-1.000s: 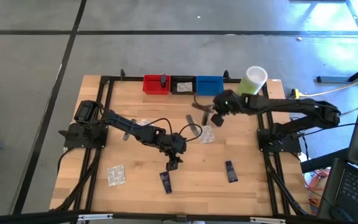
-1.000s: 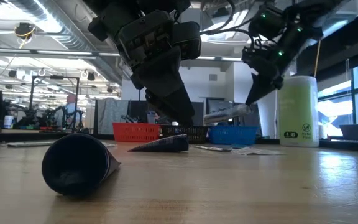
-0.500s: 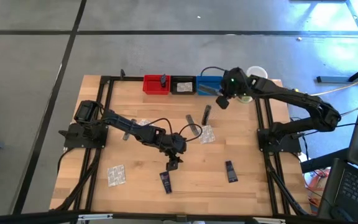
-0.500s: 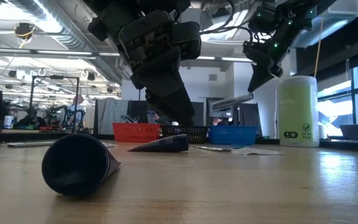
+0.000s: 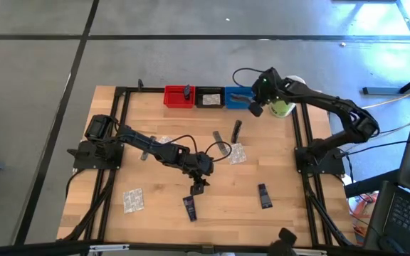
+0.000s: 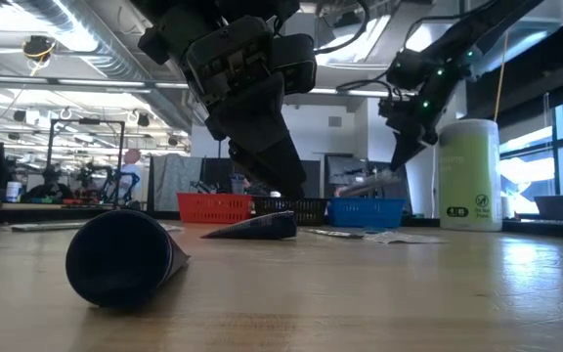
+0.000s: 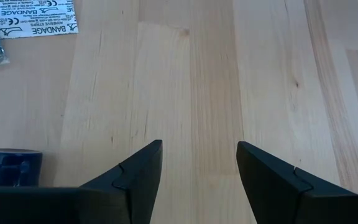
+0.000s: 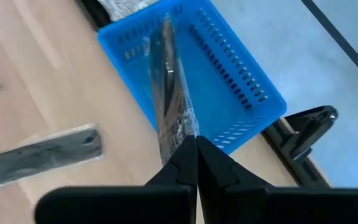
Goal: Pick & Place Travel size toiletries
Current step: Put the black comb into the blue bin
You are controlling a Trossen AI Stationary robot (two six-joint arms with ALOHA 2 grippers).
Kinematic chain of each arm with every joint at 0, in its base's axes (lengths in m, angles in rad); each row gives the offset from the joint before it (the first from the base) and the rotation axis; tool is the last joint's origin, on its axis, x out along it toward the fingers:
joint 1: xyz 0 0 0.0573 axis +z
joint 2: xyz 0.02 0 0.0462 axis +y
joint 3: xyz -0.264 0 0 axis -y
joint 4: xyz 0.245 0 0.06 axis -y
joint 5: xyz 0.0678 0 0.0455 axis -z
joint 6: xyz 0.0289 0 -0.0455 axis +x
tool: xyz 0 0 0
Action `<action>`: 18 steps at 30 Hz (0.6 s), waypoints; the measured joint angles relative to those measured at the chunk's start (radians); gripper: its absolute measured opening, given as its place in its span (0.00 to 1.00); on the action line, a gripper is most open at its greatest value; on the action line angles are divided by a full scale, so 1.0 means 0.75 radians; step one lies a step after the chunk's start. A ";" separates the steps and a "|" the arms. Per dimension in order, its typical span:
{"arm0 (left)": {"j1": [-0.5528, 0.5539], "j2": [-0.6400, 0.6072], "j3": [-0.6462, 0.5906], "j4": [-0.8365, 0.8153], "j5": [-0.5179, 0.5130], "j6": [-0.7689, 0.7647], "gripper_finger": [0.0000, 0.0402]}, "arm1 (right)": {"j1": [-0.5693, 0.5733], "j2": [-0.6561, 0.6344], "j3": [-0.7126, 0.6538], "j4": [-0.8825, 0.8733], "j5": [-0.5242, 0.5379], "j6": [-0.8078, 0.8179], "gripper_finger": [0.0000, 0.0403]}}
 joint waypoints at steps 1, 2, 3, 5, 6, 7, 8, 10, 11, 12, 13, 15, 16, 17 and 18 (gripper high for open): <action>0.000 0.000 0.000 0.000 0.000 0.000 0.51 | -0.013 0.019 0.015 -0.002 -0.002 -0.005 0.00; 0.000 0.000 0.000 0.000 0.000 0.000 0.51 | -0.024 0.039 0.032 -0.010 -0.005 -0.016 0.00; 0.000 0.000 0.000 0.000 0.000 0.000 0.51 | -0.034 0.058 0.049 -0.015 -0.016 -0.027 0.00; 0.000 0.000 0.000 0.000 0.000 0.000 0.51 | -0.047 0.099 0.086 -0.013 -0.044 -0.041 0.00; 0.000 0.000 0.000 0.000 0.000 0.000 0.51 | -0.050 0.123 0.105 -0.013 -0.045 -0.051 0.00; 0.000 0.000 0.000 0.000 0.000 0.000 0.51 | -0.054 0.148 0.125 -0.014 -0.047 -0.059 0.00; 0.000 0.000 0.000 0.000 0.000 0.000 0.51 | -0.057 0.171 0.141 -0.023 -0.047 -0.067 0.00; 0.000 0.000 0.000 0.000 0.000 0.000 0.51 | -0.066 0.217 0.170 -0.054 -0.046 -0.076 0.00; 0.000 0.000 0.000 0.000 0.000 0.000 0.51 | -0.072 0.236 0.183 -0.062 -0.039 -0.083 0.00; 0.000 0.000 0.000 0.000 0.000 0.000 0.51 | -0.076 0.253 0.197 -0.069 -0.025 -0.089 0.00; 0.000 0.000 0.000 0.000 0.000 0.000 0.51 | -0.081 0.266 0.208 -0.077 -0.012 -0.093 0.00; 0.000 0.000 0.000 0.000 0.000 0.000 0.51 | -0.088 0.287 0.221 -0.090 -0.002 -0.095 0.00; 0.000 0.000 0.000 0.000 0.000 0.000 0.51 | -0.092 0.294 0.222 -0.093 -0.001 -0.095 0.00; 0.000 0.000 0.000 0.000 0.000 0.000 0.51 | -0.095 0.298 0.222 -0.096 -0.002 -0.092 0.00; -0.001 0.000 0.000 0.000 0.000 0.000 0.51 | -0.097 0.300 0.222 -0.097 -0.001 -0.090 0.00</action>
